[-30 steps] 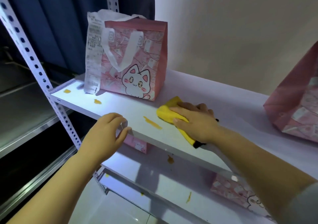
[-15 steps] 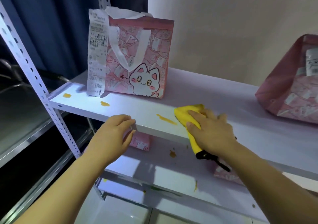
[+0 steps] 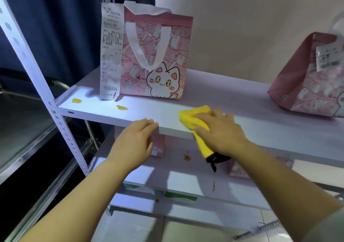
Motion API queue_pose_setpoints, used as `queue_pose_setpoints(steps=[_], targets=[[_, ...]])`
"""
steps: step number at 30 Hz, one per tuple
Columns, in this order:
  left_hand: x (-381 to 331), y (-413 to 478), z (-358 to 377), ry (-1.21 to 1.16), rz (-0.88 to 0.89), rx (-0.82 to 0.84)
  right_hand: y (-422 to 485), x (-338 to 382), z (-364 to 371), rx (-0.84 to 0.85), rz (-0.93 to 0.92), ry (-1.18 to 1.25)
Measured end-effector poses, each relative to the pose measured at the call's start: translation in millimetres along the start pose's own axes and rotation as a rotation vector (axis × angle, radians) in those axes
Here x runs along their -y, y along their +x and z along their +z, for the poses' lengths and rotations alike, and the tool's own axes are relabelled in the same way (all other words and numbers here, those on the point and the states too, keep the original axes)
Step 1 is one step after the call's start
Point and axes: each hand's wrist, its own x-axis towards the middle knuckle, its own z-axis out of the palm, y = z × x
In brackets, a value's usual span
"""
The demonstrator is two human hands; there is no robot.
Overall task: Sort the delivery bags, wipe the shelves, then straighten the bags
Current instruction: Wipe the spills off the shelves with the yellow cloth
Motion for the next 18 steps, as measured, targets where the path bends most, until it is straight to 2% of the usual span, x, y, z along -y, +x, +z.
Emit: queue_pose_setpoints(steps=[3,5,11,15,18], targets=[[3,0,0,-0.002,0.018,0.016,-4,-20,-5,-0.026,0.166,-0.037],[3,1,0,-0.005,0.030,0.017,2,-11,-3,-0.055,0.199,-0.066],[2,1,1,-0.003,0.028,0.020,19,52,15,-0.104,-0.019,-0.086],[4,2,-1,-0.001,0.050,0.020,4,36,11,-0.119,-0.078,-0.060],[6,4,-2,0.006,0.063,0.020,-8,20,6,-0.125,-0.034,-0.072]])
